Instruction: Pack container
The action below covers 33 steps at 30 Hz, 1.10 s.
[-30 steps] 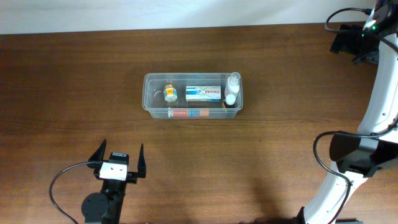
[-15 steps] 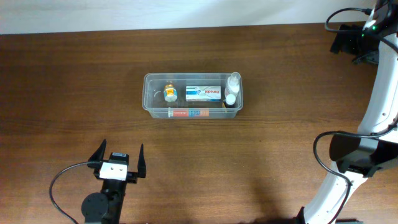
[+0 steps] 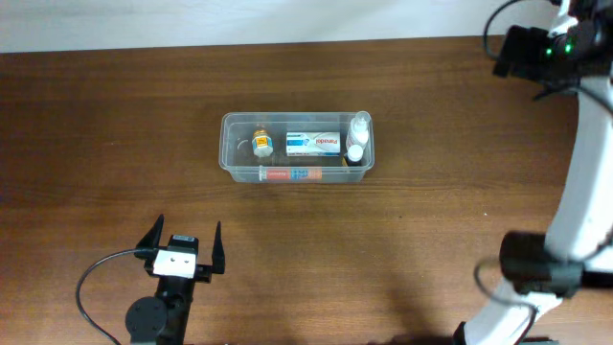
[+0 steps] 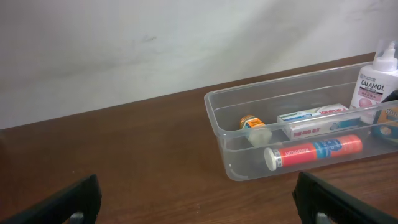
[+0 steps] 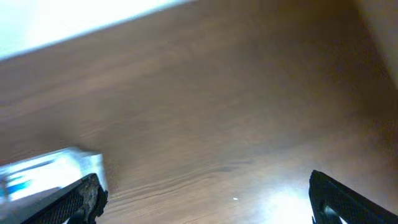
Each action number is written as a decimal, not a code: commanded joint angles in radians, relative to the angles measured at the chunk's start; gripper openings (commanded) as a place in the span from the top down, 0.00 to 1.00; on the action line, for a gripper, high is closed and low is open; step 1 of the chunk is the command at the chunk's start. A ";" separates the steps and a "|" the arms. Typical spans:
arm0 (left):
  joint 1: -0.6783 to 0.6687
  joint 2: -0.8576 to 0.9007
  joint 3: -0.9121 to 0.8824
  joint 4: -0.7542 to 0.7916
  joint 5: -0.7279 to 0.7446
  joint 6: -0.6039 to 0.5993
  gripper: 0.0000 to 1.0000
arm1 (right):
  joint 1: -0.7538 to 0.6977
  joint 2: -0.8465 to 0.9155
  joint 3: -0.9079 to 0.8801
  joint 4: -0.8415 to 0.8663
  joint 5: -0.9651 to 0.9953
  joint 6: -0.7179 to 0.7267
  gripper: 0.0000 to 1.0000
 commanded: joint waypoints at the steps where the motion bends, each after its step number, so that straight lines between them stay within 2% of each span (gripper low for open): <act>1: 0.006 -0.008 -0.008 0.000 0.004 -0.008 0.01 | 0.083 -0.138 0.008 0.012 0.046 -0.014 0.02; 5: 0.006 -0.008 -0.008 0.000 0.004 -0.008 0.01 | 0.172 -0.274 -0.021 0.119 0.071 -0.017 0.02; 10: 0.006 -0.008 -0.008 0.000 0.004 -0.008 0.01 | 0.183 -0.431 -0.192 0.387 0.054 -0.016 0.02; 14: 0.006 -0.008 -0.008 0.000 0.004 -0.008 0.01 | 0.183 -0.571 -0.433 0.610 0.054 -0.017 0.02; 23: 0.006 -0.008 -0.008 0.000 0.004 -0.008 0.00 | 0.182 -0.913 -1.102 1.117 0.020 -0.016 0.02; 28: 0.006 -0.008 -0.008 0.000 0.004 -0.008 0.01 | 0.182 -1.107 -1.469 1.355 -0.059 -0.016 0.02; 33: 0.006 -0.008 -0.008 0.000 0.004 -0.008 0.01 | 0.182 -1.266 -1.740 1.521 -0.142 -0.016 0.02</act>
